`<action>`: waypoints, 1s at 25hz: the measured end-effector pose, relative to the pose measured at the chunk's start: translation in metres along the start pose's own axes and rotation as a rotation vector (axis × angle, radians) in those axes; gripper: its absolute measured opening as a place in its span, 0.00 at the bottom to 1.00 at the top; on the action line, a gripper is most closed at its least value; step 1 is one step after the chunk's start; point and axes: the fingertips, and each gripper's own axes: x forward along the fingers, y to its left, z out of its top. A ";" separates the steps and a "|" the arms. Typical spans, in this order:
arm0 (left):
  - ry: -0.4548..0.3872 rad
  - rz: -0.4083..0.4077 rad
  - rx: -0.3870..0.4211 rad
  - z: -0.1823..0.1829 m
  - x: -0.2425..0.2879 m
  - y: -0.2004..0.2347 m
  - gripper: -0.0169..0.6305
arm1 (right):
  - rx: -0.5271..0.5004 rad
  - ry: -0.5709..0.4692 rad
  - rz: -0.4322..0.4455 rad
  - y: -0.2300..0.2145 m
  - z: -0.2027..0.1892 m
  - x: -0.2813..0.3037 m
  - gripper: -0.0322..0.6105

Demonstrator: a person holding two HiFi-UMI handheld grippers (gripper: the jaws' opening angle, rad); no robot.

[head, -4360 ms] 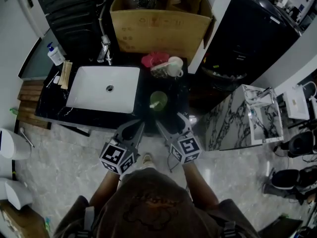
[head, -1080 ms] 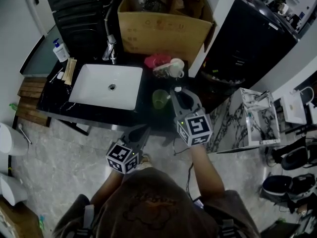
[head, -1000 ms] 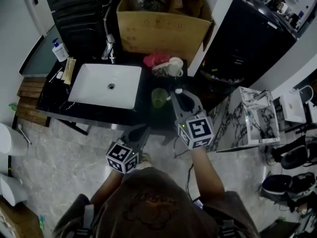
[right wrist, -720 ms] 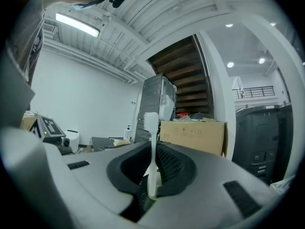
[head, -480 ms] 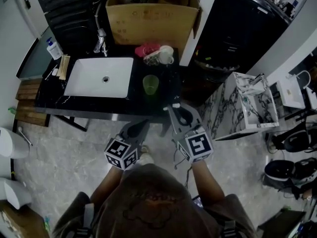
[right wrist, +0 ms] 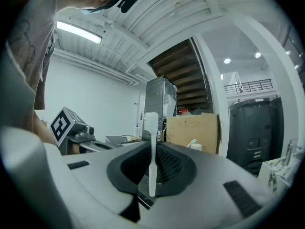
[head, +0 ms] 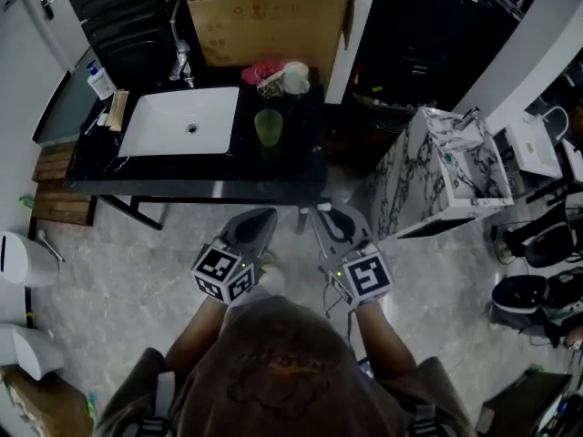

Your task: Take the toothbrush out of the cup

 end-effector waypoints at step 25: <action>-0.026 -0.015 0.111 0.017 -0.092 -0.098 0.03 | 0.131 0.029 0.060 0.065 -0.030 -0.111 0.09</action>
